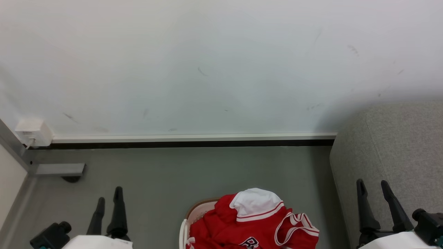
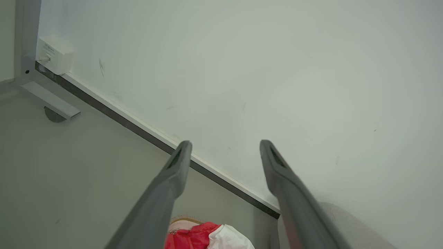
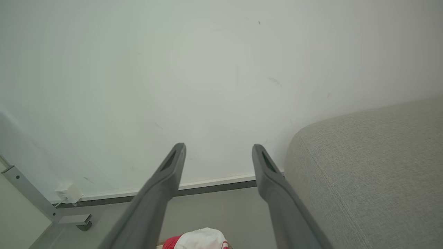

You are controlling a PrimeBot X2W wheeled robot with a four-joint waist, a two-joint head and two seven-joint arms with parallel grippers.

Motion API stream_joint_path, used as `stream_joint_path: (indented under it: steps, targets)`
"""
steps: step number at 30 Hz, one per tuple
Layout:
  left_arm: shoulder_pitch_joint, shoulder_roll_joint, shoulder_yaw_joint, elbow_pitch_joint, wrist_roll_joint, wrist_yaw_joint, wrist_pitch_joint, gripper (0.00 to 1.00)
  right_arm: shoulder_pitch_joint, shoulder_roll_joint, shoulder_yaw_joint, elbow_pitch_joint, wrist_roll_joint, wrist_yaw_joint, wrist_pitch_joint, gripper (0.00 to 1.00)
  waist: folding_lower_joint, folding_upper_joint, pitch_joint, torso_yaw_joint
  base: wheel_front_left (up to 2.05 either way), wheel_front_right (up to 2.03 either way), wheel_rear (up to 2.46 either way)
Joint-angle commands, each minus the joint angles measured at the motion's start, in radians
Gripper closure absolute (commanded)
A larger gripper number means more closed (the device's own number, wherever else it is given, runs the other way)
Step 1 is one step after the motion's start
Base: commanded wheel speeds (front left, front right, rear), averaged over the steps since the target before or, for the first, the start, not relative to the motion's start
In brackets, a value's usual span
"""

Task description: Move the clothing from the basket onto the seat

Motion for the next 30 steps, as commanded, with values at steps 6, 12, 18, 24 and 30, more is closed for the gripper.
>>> stream_joint_path:
  steps: [6,12,18,24,30]
  targets:
    - [0.008,0.009,-0.001,-0.015,0.084,0.004,-0.022,0.0,-0.005,-0.01,0.006,-0.01,-0.09,-0.001,-0.023,0.0,0.0,0.0,-0.002,-0.001,0.0,0.0,0.0]
    - [0.015,0.009,-0.003,-0.021,0.141,0.009,-0.038,0.0,0.001,-0.009,0.011,-0.008,-0.148,-0.001,-0.038,0.0,0.0,0.0,-0.001,-0.003,0.0,0.0,0.0]
    - [0.02,0.009,0.001,-0.021,0.188,0.013,-0.05,0.0,0.001,-0.009,0.015,-0.004,-0.207,-0.001,-0.051,0.0,0.0,0.0,0.0,-0.007,0.0,0.0,0.0]
    - [0.025,0.009,0.004,-0.017,0.236,0.013,-0.064,0.0,0.007,-0.009,0.015,0.001,-0.267,-0.002,-0.065,0.0,0.0,0.0,0.001,-0.012,0.0,0.0,0.0]
    - [0.025,0.01,0.003,-0.015,0.291,0.012,-0.076,0.0,0.014,-0.009,0.006,0.013,-0.301,-0.002,-0.076,0.0,0.0,0.0,0.003,-0.018,0.0,0.0,0.0]
